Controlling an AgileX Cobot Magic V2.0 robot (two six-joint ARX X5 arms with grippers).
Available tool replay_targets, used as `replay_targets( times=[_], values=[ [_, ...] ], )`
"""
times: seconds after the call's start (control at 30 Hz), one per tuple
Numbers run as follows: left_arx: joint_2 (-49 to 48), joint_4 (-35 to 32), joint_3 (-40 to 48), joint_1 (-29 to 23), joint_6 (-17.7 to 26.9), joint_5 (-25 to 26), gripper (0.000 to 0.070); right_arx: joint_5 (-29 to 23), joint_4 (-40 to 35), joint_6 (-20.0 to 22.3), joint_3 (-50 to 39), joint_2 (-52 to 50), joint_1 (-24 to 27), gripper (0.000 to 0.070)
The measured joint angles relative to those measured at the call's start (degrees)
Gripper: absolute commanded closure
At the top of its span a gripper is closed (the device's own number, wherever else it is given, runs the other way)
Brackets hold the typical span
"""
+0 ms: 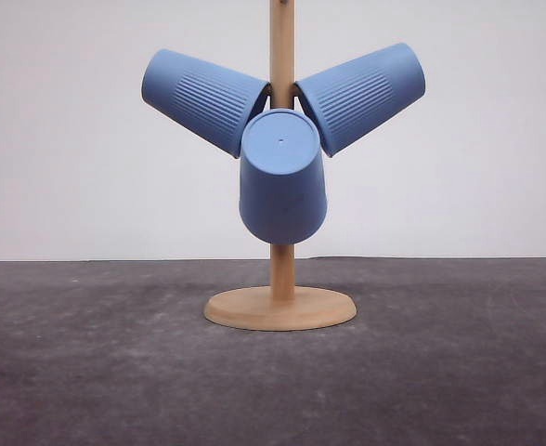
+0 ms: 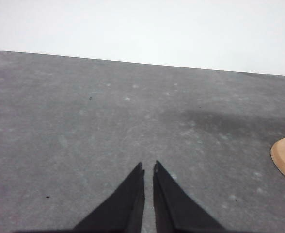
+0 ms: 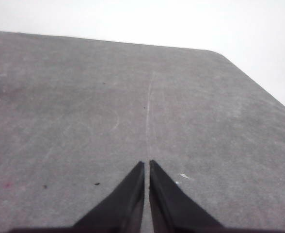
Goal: Place three cups
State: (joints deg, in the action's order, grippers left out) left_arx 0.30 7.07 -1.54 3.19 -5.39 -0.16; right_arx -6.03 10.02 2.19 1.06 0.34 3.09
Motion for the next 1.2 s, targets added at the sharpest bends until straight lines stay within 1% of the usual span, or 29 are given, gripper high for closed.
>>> replay_targets(
  times=[0.43, 1.2],
  values=[
    [0.00, -0.02, 0.00, 0.03, 0.00, 0.00, 0.0688, 0.03, -0.33, -2.02, -0.07, -0.08, -0.46, 0.0686],
    [0.00, -0.02, 0.00, 0.03, 0.00, 0.00, 0.0688, 0.03, -0.35, -2.05, -0.07, -0.09, -0.46, 0.0686]
  ],
)
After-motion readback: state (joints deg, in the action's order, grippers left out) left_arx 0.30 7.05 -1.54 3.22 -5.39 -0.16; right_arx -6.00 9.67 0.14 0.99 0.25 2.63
